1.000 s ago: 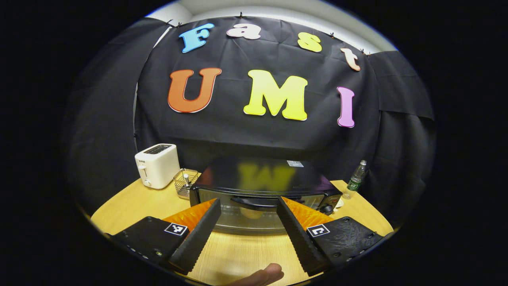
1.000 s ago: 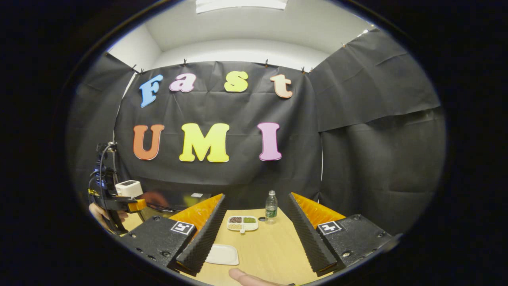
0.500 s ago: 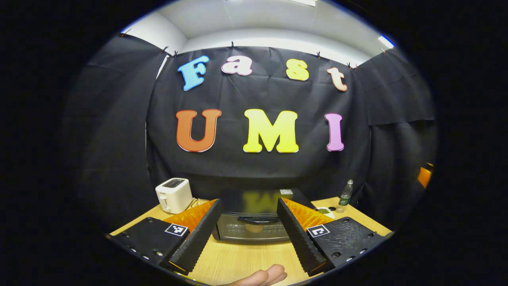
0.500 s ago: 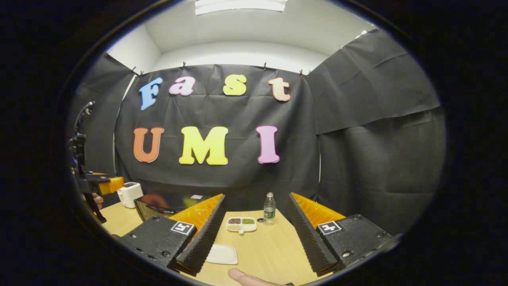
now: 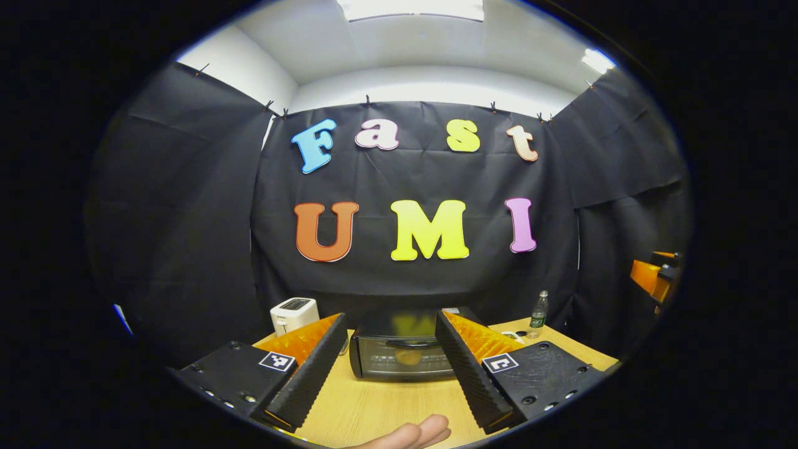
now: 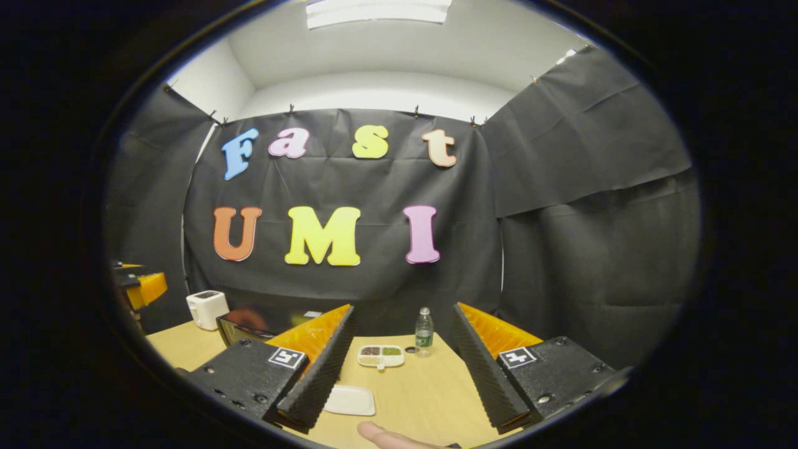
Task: Open the electric oven with the left hand, put the food in, and close the electric oven.
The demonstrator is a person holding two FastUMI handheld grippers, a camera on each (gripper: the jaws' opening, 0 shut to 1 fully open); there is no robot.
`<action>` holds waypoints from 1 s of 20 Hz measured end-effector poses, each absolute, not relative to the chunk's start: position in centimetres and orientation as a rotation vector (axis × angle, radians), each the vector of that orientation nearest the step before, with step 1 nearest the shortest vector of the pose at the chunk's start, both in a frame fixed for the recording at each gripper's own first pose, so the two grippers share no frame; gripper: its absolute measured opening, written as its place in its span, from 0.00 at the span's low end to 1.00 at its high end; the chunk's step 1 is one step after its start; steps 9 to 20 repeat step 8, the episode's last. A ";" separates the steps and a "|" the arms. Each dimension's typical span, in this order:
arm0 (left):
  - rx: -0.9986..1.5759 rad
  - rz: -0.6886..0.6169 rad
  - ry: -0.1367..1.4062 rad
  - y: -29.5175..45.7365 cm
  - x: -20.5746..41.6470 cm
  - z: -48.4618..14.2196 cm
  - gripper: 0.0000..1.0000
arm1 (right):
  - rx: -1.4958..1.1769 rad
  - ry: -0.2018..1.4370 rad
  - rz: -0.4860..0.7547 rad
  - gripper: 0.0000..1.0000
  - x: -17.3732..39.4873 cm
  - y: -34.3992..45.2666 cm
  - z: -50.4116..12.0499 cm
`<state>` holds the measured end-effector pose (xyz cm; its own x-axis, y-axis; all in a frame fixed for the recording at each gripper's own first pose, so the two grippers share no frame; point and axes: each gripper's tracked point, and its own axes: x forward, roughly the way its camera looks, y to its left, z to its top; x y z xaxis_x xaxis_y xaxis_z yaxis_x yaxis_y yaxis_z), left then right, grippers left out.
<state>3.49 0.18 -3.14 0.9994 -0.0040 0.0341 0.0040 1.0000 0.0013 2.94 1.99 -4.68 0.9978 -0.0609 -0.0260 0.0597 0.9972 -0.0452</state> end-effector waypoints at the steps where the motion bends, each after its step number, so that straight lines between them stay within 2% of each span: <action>1: 0.004 -0.012 -0.028 -0.1 3.2 -3.5 0.93 | -0.044 0.027 -0.058 0.94 2.7 2.1 -4.7; 20: -0.019 -0.048 -0.031 -0.8 1.9 -2.8 0.94 | -0.037 0.026 -0.040 0.94 1.8 2.6 -4.7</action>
